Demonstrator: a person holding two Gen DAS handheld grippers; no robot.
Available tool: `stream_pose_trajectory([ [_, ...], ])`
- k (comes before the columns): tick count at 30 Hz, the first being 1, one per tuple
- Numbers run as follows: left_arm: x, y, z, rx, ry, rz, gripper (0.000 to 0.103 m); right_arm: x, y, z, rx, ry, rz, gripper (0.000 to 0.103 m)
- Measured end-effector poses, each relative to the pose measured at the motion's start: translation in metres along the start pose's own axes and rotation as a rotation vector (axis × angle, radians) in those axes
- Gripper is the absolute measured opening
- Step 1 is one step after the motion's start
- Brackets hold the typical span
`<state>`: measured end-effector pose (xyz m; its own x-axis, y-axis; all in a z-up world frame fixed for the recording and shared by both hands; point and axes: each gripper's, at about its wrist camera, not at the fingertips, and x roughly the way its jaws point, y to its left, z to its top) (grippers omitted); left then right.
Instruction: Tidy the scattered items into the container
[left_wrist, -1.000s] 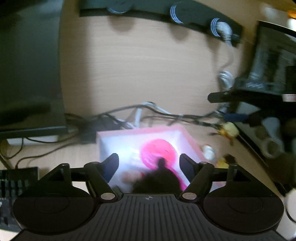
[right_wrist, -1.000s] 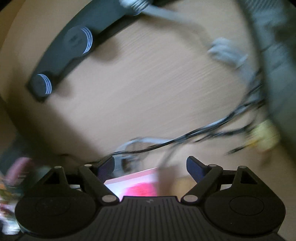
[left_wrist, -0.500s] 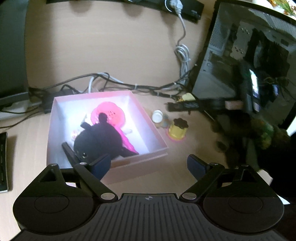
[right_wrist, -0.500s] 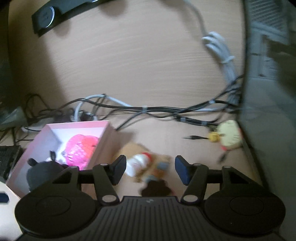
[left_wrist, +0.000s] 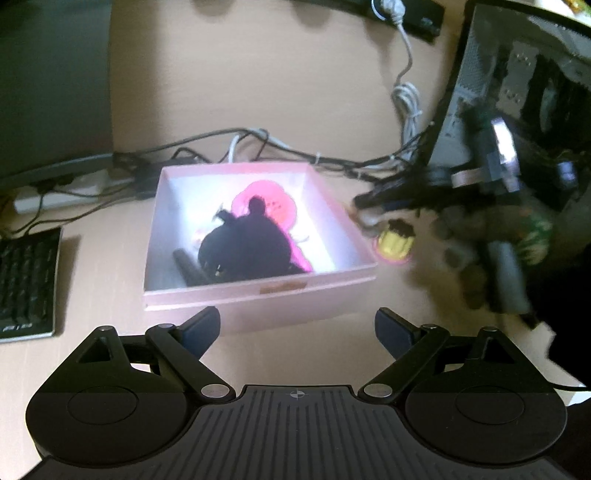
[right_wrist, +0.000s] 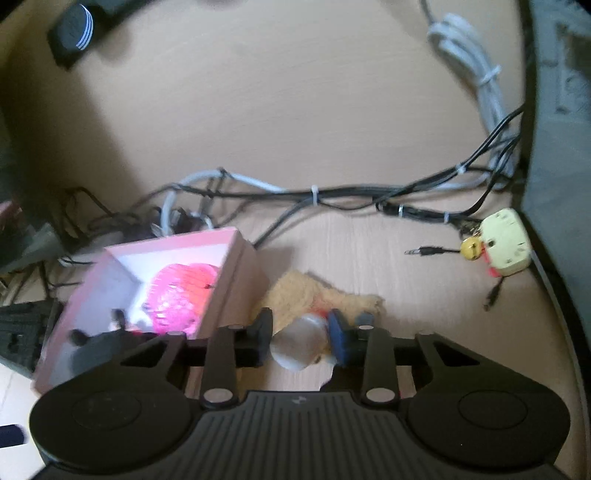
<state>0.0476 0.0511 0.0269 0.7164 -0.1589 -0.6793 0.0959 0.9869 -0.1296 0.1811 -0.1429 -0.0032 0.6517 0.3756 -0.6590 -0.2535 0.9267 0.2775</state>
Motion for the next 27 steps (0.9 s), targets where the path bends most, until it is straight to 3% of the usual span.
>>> stream_pose_trajectory([
  [6,-0.009,-0.012,-0.019,0.019,0.025,0.007,0.094,-0.065,0.001,-0.026,-0.030,-0.029,0.035,0.024],
  [11,-0.021,-0.019,-0.040,0.003,0.050,0.006,0.094,-0.092,0.005,-0.068,-0.046,0.056,0.103,0.025],
  [17,-0.034,-0.020,-0.061,-0.030,0.076,0.034,0.094,-0.094,0.032,-0.111,-0.133,0.162,0.173,0.025],
  [22,-0.046,-0.018,-0.076,-0.059,0.090,0.046,0.095,-0.103,0.041,-0.117,-0.186,0.132,0.170,0.025],
  [27,-0.056,-0.018,-0.085,-0.076,0.086,0.072,0.095,-0.108,0.025,-0.107,-0.125,0.090,0.136,0.039],
])
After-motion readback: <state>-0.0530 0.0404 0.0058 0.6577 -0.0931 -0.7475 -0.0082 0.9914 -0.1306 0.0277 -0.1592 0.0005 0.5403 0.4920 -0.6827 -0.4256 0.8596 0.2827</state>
